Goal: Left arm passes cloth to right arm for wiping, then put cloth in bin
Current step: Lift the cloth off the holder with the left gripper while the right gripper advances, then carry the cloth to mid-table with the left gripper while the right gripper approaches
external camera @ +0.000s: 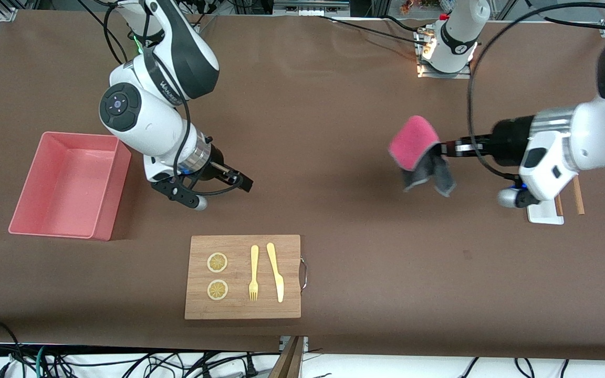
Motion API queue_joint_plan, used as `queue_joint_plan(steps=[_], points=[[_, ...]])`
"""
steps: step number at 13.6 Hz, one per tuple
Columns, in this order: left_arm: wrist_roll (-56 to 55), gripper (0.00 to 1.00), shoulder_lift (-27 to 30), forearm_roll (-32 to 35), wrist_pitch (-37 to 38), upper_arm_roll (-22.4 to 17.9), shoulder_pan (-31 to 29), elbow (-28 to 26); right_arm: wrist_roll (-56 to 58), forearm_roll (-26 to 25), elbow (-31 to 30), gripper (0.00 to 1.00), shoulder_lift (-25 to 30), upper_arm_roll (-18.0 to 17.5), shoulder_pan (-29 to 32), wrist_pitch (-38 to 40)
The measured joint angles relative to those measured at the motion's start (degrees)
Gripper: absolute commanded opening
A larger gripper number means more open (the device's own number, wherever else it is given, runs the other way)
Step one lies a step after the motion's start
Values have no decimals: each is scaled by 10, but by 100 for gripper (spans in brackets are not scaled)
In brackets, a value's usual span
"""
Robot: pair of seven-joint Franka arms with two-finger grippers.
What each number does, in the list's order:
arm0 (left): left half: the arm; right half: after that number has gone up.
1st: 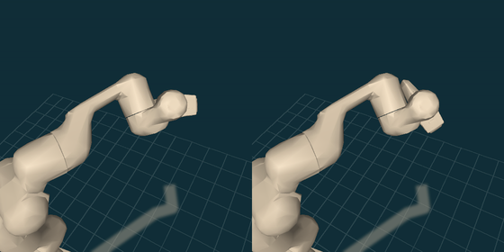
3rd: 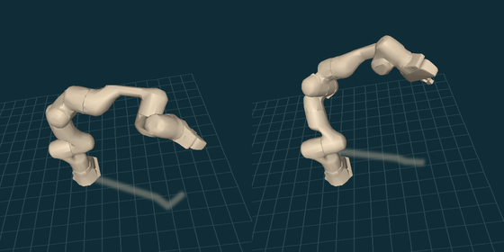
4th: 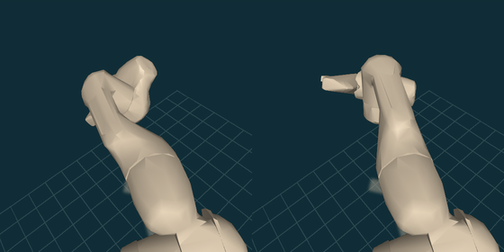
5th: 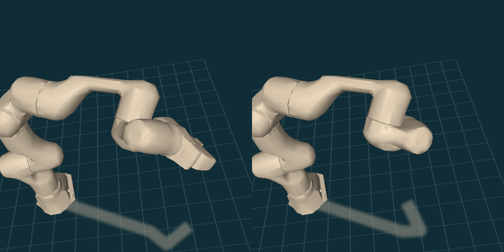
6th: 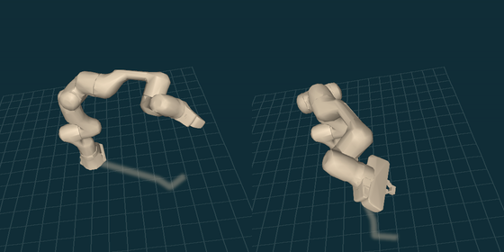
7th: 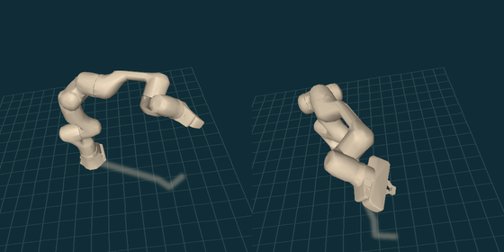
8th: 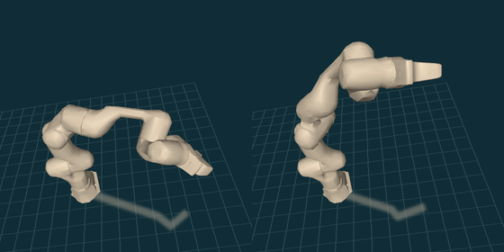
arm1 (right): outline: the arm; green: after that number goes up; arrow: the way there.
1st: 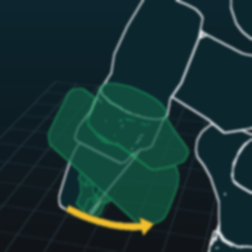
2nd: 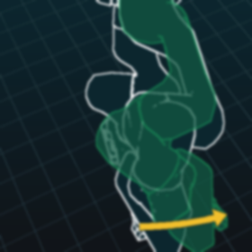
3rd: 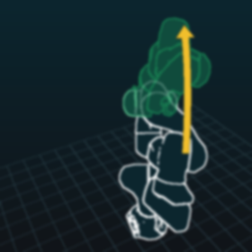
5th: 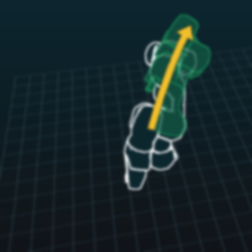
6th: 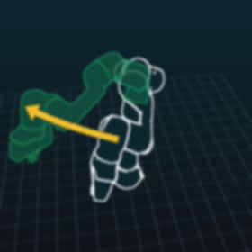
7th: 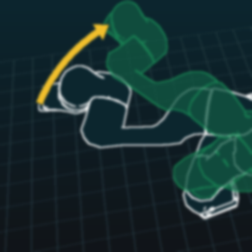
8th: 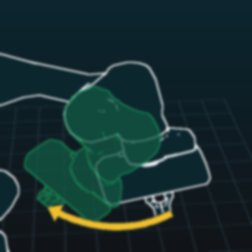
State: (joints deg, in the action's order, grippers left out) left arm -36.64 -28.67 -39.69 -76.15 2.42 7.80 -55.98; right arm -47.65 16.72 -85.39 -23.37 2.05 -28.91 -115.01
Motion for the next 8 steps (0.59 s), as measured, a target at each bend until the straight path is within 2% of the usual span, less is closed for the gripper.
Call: queue_joint_plan(steps=[3, 8], points=[[-122, 0, -8, -123, -97, -1, 32, 0, 0, 12, 0, 100, 0, 0, -5, -4], [-218, 0, -18, -265, -246, -1, 76, 0, 0, 54, 7, 100, 5, 0, -6, -5]])
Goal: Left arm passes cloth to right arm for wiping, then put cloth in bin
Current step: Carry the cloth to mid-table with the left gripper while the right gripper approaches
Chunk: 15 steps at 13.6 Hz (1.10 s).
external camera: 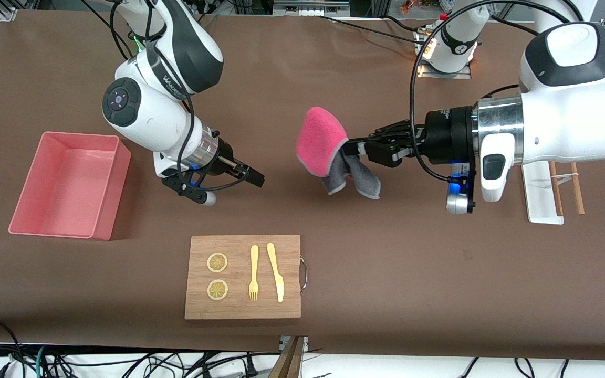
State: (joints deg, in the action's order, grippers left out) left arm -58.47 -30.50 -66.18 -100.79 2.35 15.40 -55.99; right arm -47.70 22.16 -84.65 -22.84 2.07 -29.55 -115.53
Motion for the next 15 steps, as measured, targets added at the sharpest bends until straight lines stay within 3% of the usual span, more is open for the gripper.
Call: queue_joint_plan(steps=[5, 15], points=[[-46, 0, 0, -67, -93, 0, 23, 0, 0, 61, 1, 100, 15, 12, 5, 0], [-42, 0, -15, -79, -99, -7, 22, -1, -17, 182, 2, 100, 67, 47, 13, 22]])
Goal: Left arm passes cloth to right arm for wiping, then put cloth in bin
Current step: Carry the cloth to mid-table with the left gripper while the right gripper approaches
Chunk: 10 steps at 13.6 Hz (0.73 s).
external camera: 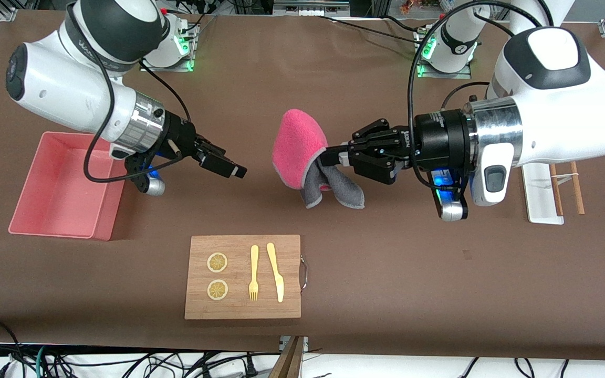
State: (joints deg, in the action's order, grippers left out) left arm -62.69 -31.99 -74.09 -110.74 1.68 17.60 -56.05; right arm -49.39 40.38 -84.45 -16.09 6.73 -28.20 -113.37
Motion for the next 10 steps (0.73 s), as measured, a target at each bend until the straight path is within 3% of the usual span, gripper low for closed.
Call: queue_joint_plan(steps=[6, 10], points=[[35, 0, -25, 95, 3, 0, 31, -19, -14, 33, 1, 100, 33, -5, -2, 1], [39, 0, -44, 142, 2, 0, 47, -22, -17, 33, -4, 100, 15, -10, -6, -15]])
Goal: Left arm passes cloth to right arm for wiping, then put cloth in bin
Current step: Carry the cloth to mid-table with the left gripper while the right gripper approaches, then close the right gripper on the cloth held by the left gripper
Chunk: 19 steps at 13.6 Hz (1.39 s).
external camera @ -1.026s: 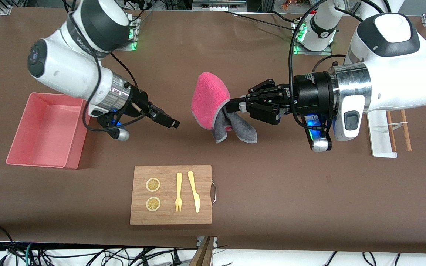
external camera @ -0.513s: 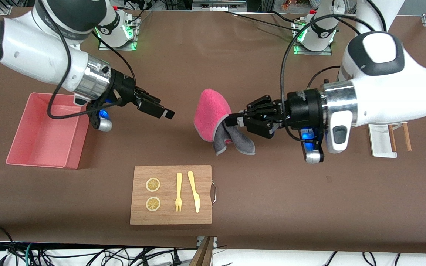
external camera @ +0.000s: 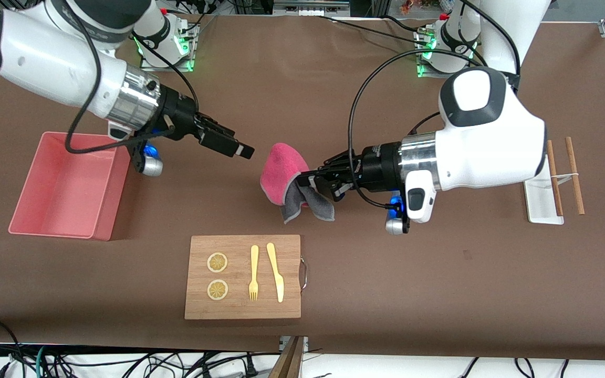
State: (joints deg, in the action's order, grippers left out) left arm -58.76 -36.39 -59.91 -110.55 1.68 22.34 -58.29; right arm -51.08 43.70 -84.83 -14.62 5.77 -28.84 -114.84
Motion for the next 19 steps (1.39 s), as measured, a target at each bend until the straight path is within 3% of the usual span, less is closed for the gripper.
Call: queue_joint_plan(steps=[8, 19], points=[[0, 0, -17, 51, 0, 0, 20, -2, 0, 0, -1, 100, -72, -1, -13, -76], [0, 0, -22, 52, -2, -2, 19, 0, -5, 0, -1, 99, -127, -3, -53, -144]])
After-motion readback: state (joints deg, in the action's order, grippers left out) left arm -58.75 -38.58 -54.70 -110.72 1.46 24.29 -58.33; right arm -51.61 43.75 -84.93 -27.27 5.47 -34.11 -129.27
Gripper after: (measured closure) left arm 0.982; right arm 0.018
